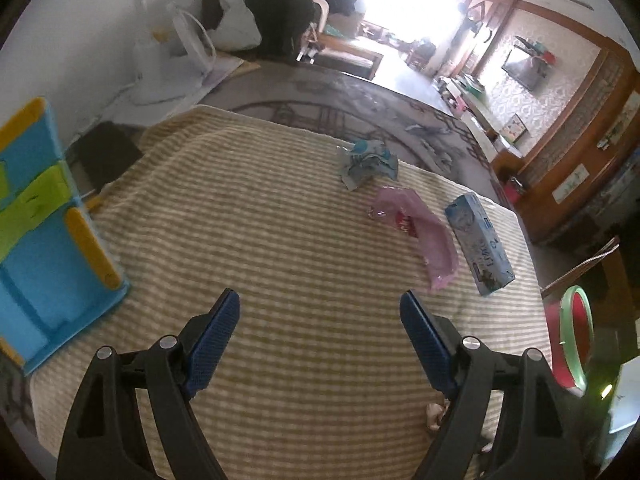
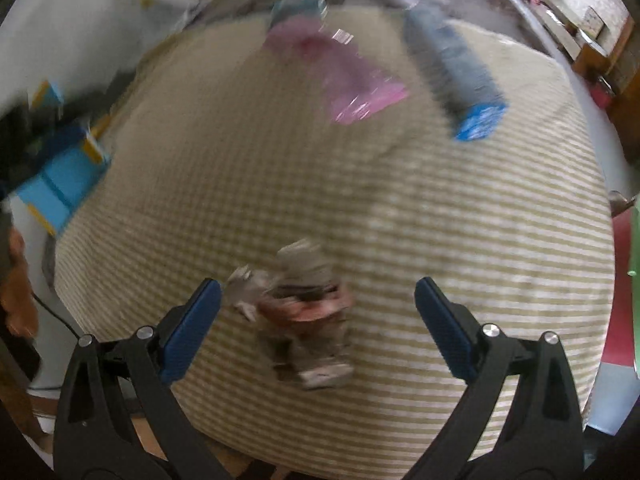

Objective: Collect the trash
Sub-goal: 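Grasp the crumpled newspaper wad with the right gripper while the left gripper grasps the pink wrapper, then carry the pink wrapper with the left gripper while the right gripper carries the newspaper wad to the bucket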

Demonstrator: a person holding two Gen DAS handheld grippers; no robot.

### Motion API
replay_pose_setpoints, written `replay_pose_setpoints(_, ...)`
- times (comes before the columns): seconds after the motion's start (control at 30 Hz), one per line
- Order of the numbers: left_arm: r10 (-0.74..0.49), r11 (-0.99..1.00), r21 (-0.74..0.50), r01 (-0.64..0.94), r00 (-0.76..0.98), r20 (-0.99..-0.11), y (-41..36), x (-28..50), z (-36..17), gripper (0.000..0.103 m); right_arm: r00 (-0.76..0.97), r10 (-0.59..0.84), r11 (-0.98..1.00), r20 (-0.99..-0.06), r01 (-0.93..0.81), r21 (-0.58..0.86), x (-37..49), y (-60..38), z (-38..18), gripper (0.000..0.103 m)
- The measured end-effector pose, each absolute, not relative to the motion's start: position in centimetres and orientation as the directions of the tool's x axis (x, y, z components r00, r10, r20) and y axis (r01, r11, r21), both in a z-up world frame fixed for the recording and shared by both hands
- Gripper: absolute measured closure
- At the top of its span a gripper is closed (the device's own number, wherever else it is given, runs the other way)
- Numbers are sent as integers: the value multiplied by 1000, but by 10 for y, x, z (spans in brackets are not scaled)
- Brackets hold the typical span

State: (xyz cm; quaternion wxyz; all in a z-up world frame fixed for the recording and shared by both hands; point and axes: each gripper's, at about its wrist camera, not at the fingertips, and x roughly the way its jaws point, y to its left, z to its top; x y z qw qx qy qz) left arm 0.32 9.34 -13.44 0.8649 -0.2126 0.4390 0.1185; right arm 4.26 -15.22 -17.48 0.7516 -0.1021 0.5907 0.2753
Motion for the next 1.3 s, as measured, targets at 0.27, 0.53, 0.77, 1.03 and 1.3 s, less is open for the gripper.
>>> replay_pose_setpoints(0.27,-169,895,-363,-261,553,-816,60,95,-150,24,167,319,865,-933,-452,215,42,-168,-173,62)
replay_pose_setpoints(0.53,-214,869,-387,-308,470,-856,25,169,-190,24,263,330,915,-906,-327,239,34,-213,-150,61)
replay_pose_setpoints(0.77,-213,875,-374,-308,448,-868,20,180,-207,64,327,324,936,-888,-247,251,30,-230,-138,60)
replay_pose_setpoints(1.03,-213,920,-348,-182,512,-832,21,142,-170,99,433,342,937,-834,-228,266,36,-232,-114,60)
replay_pose_setpoints(1.3,-178,970,-238,-53,515,-839,19,89,-148,99,473,312,944,-824,-249,214,50,-218,-99,61)
